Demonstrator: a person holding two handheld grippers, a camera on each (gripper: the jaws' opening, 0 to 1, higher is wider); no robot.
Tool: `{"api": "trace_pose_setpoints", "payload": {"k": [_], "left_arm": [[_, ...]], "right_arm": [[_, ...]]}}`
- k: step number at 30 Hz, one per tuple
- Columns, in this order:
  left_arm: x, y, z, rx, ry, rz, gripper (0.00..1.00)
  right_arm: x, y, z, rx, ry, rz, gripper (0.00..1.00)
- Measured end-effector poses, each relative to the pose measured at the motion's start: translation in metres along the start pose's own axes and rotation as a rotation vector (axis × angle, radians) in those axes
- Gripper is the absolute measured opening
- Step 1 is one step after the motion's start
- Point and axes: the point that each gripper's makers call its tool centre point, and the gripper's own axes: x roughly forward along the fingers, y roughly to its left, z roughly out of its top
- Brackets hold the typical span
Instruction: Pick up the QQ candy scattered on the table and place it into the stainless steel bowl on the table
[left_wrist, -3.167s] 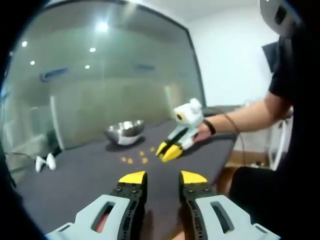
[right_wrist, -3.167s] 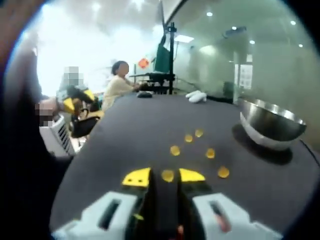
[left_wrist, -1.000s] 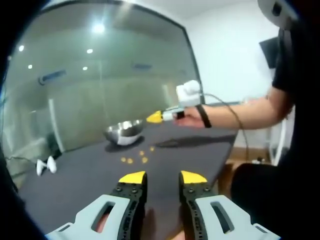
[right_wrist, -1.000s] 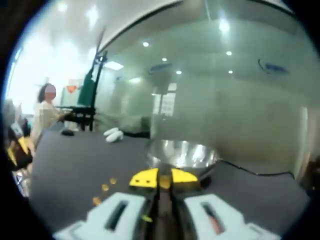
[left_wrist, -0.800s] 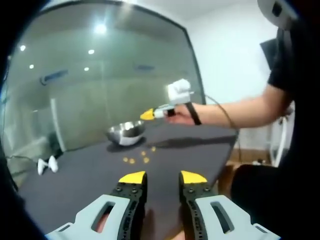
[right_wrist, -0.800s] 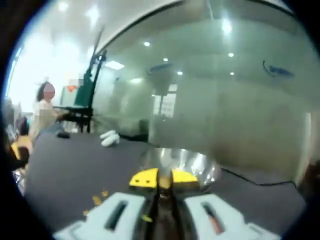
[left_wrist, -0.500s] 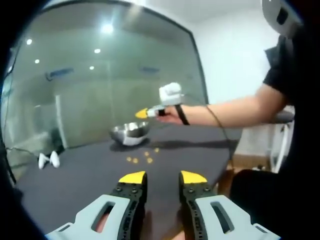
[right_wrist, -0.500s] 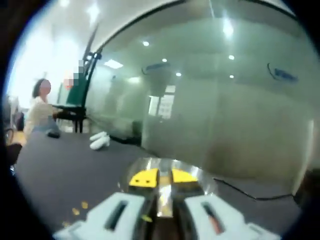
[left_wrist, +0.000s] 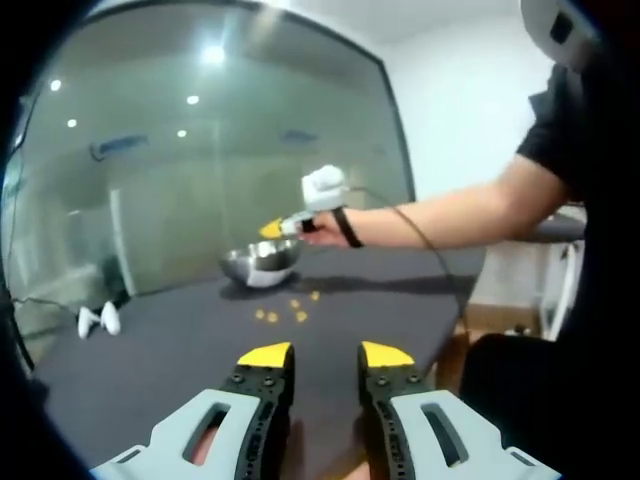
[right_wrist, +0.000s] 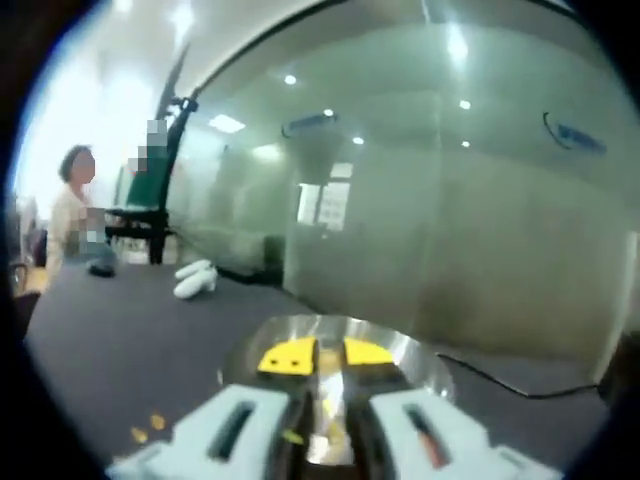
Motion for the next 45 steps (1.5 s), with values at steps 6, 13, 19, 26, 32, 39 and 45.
{"api": "trace_pose_setpoints", "payload": {"k": [6, 13, 19, 26, 32, 39, 45], "left_arm": [[-0.002, 0.005, -0.005, -0.006, 0.010, 0.015, 0.27], [0.000, 0.003, -0.005, -0.005, 0.012, 0.012, 0.27], [0.002, 0.000, -0.003, 0.002, 0.015, 0.003, 0.27], [0.004, -0.003, 0.001, 0.011, 0.009, -0.002, 0.27], [0.009, -0.008, -0.001, 0.021, 0.022, -0.021, 0.27], [0.013, -0.011, 0.005, 0.020, 0.005, -0.034, 0.27], [0.018, -0.016, 0.000, 0.025, 0.014, -0.041, 0.27]], "right_arm": [[-0.004, 0.001, -0.005, 0.050, 0.002, 0.021, 0.19], [-0.009, 0.007, -0.004, 0.070, -0.001, 0.042, 0.19], [-0.017, 0.001, 0.000, 0.076, -0.013, 0.030, 0.18], [-0.043, 0.017, 0.014, 0.130, -0.050, 0.082, 0.18], [-0.082, 0.018, 0.009, 0.086, -0.059, 0.113, 0.18], [-0.130, 0.030, -0.013, 0.152, -0.057, 0.164, 0.17], [-0.162, 0.042, -0.043, 0.105, 0.012, 0.220, 0.17]]}}
